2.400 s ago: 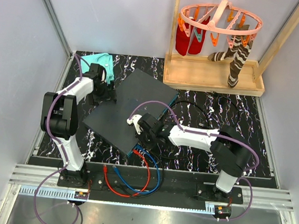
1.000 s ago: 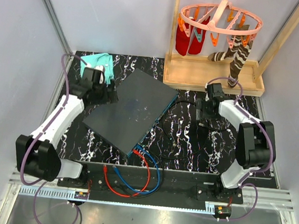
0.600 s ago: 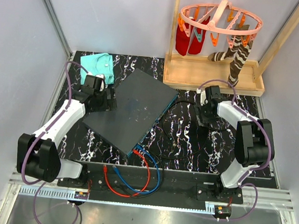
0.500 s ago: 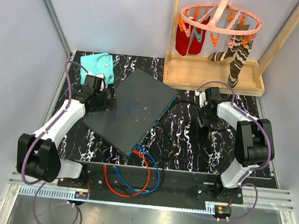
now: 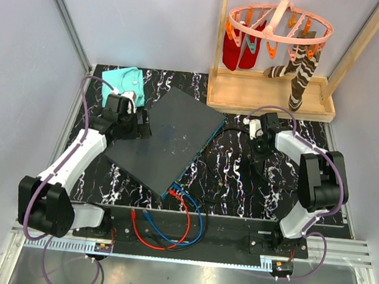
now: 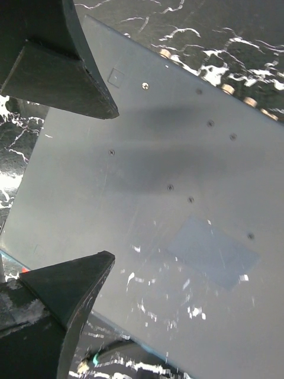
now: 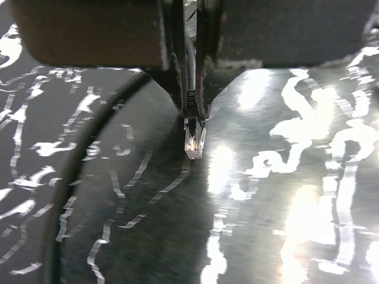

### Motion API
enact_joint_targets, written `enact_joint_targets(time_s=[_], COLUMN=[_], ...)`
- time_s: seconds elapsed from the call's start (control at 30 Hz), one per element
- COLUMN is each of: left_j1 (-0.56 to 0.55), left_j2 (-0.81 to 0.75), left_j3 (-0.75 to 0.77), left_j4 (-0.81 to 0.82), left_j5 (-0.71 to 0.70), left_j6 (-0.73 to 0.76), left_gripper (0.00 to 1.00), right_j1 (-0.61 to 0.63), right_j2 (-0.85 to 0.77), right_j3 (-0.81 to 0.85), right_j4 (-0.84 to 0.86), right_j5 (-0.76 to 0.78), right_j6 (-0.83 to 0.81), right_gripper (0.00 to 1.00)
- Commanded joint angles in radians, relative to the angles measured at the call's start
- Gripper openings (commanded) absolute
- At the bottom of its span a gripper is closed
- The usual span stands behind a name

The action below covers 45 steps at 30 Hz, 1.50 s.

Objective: Insert the plug into the switch port
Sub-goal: Pick up the connector from the center of the board.

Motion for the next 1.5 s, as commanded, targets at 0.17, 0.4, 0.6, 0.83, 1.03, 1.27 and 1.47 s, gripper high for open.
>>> enact_joint_targets(time_s=[0.17,0.4,0.6,0.83,1.03,1.27,1.47], left_j1=[-0.068,-0.200,-0.297,-0.392,-0.423,-0.432,-0.433], left_j2=[-0.114,-0.187,-0.134,-0.031,0.009,0.024,0.010], left_j3=[-0.024,-0.101,-0.115,-0.084,-0.074,-0.089,-0.104], left_j4=[0.103,0.275,0.343,0.341,0.326,0.331,0.345], left_j5=[0.167,0.237,0.214,0.180,0.160,0.151,0.140], left_j6=[-0.086,-0.343,-0.512,-0.568,-0.583,-0.630,-0.693], left_gripper=[0.99,0.99,0.97,0.86,0.63,0.25,0.00], right_j1=[0.076,0.265,0.372,0.435,0.448,0.449,0.458], right_j2=[-0.230,-0.325,-0.307,-0.265,-0.259,-0.259,-0.270], right_j3=[-0.013,-0.140,-0.188,-0.201,-0.208,-0.206,-0.209], right_j4=[0.058,0.438,0.696,0.802,0.819,0.821,0.808], right_j5=[-0.309,-0.519,-0.531,-0.557,-0.560,-0.565,-0.533], right_j6=[0.195,0.495,0.635,0.680,0.678,0.663,0.655], right_gripper=[0.00,0.00,0.00,0.00,0.00,0.00,0.13])
